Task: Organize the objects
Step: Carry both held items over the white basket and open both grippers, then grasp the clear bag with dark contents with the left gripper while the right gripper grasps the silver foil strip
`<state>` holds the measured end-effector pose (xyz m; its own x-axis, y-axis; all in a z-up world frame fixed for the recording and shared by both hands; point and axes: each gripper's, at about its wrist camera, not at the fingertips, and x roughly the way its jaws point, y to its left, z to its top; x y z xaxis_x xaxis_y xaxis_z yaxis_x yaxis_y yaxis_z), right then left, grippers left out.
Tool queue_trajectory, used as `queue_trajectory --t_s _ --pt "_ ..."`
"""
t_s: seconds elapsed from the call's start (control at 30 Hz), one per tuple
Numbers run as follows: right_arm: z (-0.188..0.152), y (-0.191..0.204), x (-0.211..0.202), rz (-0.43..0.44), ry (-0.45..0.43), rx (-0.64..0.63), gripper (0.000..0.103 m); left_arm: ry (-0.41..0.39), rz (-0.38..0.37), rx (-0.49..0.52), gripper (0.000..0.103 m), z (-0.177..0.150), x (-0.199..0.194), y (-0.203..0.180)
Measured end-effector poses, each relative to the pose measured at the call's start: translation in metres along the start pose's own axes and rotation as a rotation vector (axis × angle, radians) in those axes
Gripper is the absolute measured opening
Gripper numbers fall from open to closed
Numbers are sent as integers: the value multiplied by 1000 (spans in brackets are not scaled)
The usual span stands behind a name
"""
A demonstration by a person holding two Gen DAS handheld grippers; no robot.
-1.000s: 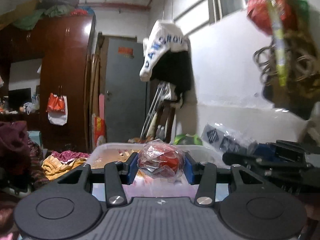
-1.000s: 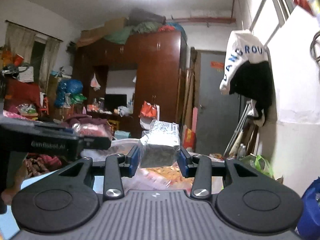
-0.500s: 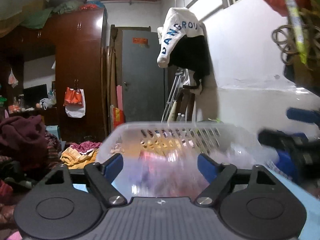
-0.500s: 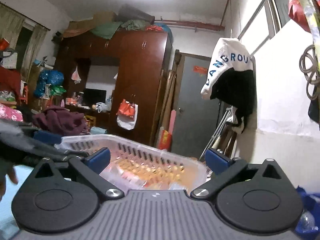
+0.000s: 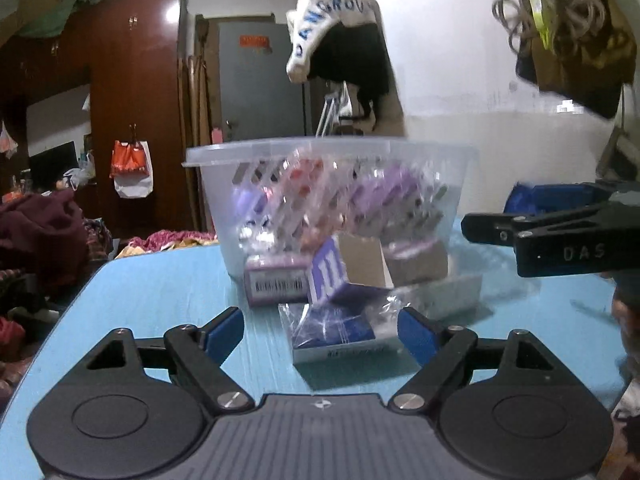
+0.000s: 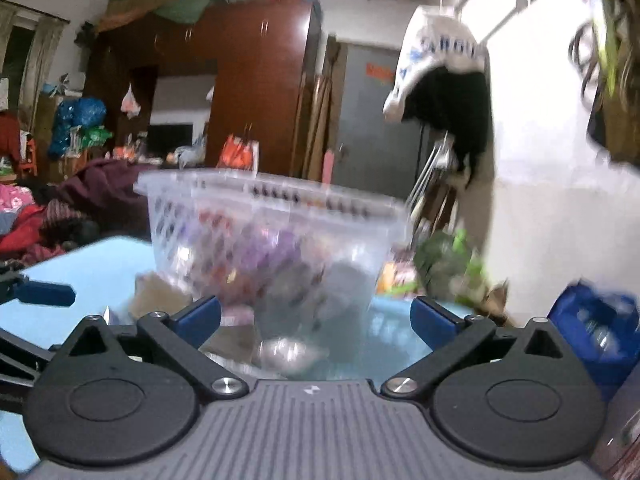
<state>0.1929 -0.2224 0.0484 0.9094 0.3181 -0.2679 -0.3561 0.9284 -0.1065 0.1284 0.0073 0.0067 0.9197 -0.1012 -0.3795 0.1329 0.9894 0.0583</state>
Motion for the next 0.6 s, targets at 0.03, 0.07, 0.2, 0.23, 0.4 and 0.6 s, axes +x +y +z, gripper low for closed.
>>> queue_trajectory --t_s 0.03,0.07,0.2,0.23,0.4,0.6 --pt "-1 -4 5 23 41 25 103 16 8 2 87 0 1 -1" --pt "-2 -7 10 49 80 45 103 28 11 1 87 2 3 -2" --pt "-6 -12 25 92 189 68 103 77 4 19 87 11 12 -8" --pt "-6 -11 26 100 196 66 103 84 8 22 87 13 15 -9" --pt "-8 -8 30 86 225 50 103 109 -1 15 87 15 20 -13" --pt "-14 -20 32 151 249 120 103 104 -16 34 55 9 18 -16"
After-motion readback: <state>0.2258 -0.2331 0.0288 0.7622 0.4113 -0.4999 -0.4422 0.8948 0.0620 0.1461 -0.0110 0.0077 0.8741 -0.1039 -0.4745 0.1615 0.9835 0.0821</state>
